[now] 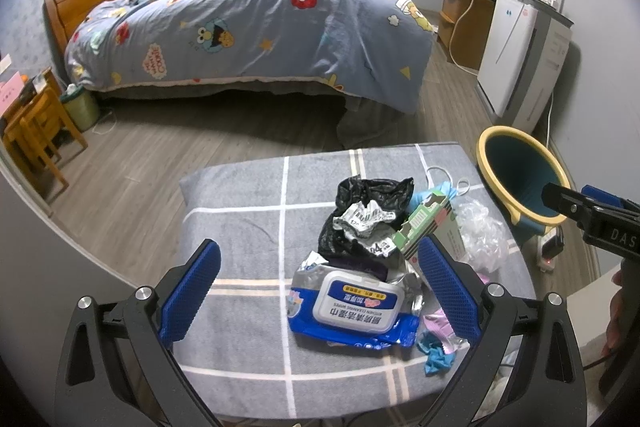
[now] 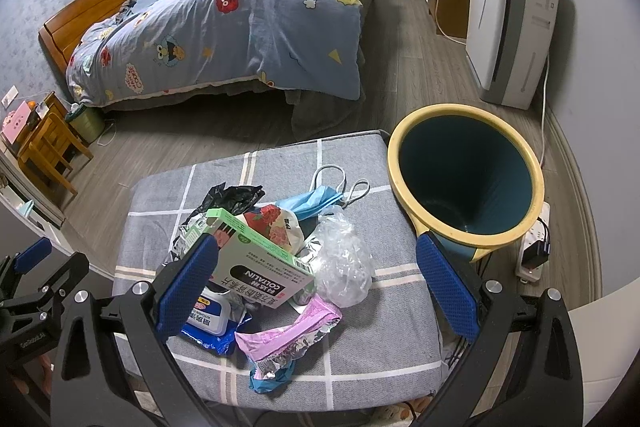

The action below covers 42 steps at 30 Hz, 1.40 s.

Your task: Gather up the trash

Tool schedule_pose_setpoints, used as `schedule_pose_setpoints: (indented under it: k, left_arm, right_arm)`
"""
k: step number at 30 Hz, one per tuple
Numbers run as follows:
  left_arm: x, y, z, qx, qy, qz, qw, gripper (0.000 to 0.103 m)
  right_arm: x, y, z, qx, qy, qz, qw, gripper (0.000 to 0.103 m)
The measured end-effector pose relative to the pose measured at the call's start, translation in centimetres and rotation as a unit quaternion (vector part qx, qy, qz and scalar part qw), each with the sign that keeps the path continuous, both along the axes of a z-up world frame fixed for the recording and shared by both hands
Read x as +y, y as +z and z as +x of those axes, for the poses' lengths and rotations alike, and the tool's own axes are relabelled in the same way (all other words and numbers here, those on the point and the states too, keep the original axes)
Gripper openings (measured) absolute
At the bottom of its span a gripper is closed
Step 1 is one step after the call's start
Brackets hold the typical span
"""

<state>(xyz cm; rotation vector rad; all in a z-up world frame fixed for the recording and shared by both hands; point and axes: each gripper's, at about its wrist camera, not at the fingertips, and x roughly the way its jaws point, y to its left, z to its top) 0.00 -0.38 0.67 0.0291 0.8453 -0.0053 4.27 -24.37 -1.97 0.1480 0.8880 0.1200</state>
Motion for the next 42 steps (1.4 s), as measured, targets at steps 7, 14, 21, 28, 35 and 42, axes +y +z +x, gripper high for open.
schedule_pose_setpoints:
  k: [7,14,21,28,35,42]
  left_arm:
    - [-0.12,-0.18,-0.06,0.000,-0.001,0.000,1.0000,0.098]
    - [-0.07,-0.53,-0.05,0.001,-0.003,0.001,1.0000,0.098]
    - [-0.11,-0.57,-0.06,0.001,-0.003,0.001,1.0000,0.098]
    - [-0.14,-0.58,-0.05,0.002,-0.003,0.002,1.0000,0.098]
    - [-0.15,-0.56,-0.05,0.001,-0.003,0.002,1.0000,0.098]
    - [-0.04,-0.46,-0.08,-0.005,-0.004,0.000,1.0000,0.098]
  right_arm:
    - [0.01,-0.03,0.08,0.001,0.000,0.000,1.000,0.097]
    - [-0.07,-0.06,-0.05,0.002,0.000,0.001,1.000,0.097]
    - [-0.12,0.01,0.02,0.003,0.000,0.001,1.000,0.097]
    - [-0.07,-0.17,-0.01,0.004,0.000,0.001,1.000,0.097]
    - [-0.15,-0.05,0.05,0.006,-0.001,0.003,1.000,0.097]
    - [-0.28,-0.38,0.10,0.006,-0.001,0.003,1.000,0.097]
